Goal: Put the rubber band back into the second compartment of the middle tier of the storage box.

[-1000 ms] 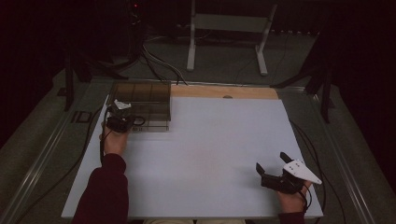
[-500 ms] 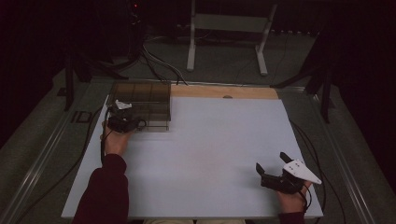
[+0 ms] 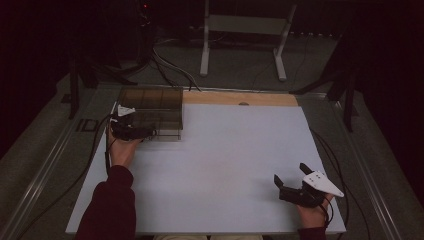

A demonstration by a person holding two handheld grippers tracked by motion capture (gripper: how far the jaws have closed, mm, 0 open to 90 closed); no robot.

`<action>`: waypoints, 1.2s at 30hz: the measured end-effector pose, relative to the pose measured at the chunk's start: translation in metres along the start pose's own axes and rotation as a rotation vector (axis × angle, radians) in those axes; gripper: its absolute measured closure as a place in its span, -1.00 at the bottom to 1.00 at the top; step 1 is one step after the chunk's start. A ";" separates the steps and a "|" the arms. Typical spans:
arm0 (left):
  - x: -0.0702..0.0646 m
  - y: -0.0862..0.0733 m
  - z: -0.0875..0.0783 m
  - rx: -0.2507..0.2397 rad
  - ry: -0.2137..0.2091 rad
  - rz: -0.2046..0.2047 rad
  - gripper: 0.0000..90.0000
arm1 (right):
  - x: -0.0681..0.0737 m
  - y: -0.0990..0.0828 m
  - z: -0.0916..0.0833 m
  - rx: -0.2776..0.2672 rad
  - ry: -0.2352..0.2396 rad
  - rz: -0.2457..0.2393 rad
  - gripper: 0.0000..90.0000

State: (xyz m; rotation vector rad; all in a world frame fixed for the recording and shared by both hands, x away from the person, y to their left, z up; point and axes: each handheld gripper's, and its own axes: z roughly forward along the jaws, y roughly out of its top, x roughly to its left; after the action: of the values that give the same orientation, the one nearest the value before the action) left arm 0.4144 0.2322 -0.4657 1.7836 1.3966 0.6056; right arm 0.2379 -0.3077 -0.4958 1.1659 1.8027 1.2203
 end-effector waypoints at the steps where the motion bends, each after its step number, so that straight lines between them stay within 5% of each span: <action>1: 0.000 0.000 -0.002 -0.003 -0.002 0.000 -0.98 | 0.000 0.000 0.000 0.001 0.000 0.000 -0.98; 22: -0.025 0.002 -0.045 -0.123 -0.086 0.094 -0.99 | 0.002 0.001 -0.001 -0.004 0.006 -0.005 -0.98; 28: -0.038 -0.014 -0.066 -0.162 -0.130 0.153 -0.99 | 0.005 0.001 -0.001 -0.005 0.022 -0.008 -0.98; 36: -0.044 -0.049 -0.087 -0.193 -0.114 0.185 -0.99 | 0.009 0.002 0.000 -0.002 0.053 0.002 -0.98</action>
State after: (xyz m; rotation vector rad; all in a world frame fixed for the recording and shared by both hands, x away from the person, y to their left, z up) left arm 0.3070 0.2192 -0.4502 1.7730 1.0671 0.6997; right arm 0.2350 -0.2991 -0.4945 1.1442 1.8387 1.2649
